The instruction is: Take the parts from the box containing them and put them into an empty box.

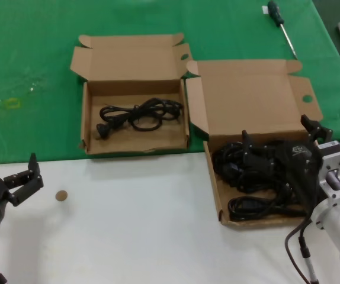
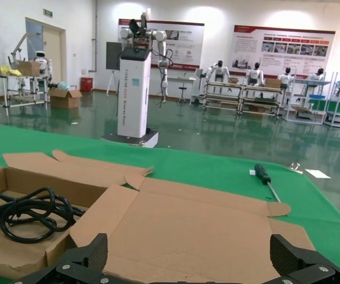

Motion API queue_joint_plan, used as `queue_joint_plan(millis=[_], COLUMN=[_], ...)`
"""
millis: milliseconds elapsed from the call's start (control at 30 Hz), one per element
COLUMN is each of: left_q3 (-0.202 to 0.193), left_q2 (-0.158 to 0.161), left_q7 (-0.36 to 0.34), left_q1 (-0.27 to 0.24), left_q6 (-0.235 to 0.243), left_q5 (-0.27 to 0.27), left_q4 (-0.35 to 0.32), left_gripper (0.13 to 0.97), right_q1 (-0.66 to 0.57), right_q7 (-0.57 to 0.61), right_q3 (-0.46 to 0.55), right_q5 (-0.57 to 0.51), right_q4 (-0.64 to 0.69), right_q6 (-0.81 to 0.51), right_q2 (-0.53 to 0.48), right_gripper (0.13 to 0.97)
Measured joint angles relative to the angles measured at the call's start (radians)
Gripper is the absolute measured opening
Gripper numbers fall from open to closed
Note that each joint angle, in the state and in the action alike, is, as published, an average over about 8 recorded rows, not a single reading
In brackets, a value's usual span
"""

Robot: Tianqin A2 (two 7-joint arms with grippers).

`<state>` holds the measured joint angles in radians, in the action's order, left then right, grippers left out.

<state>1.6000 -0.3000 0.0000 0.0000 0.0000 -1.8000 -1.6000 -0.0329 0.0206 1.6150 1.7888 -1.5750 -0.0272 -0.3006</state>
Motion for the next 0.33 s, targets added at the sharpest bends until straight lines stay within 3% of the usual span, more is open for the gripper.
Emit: queue_joint_plan(millis=[333], left_q3=[0.0], left_q2=[0.0], left_q7=[0.0], left_q1=[0.0], left_q6=[0.0], left_q5=[0.0], left_q4=[0.0], left_gripper=[0.966], right_q1=[0.0], right_q7=[0.0], right_q3=[0.0], right_q5=[0.0], right_q4=[0.0], right_q6=[0.0], right_q2=[0.0], right_gripper=[0.966])
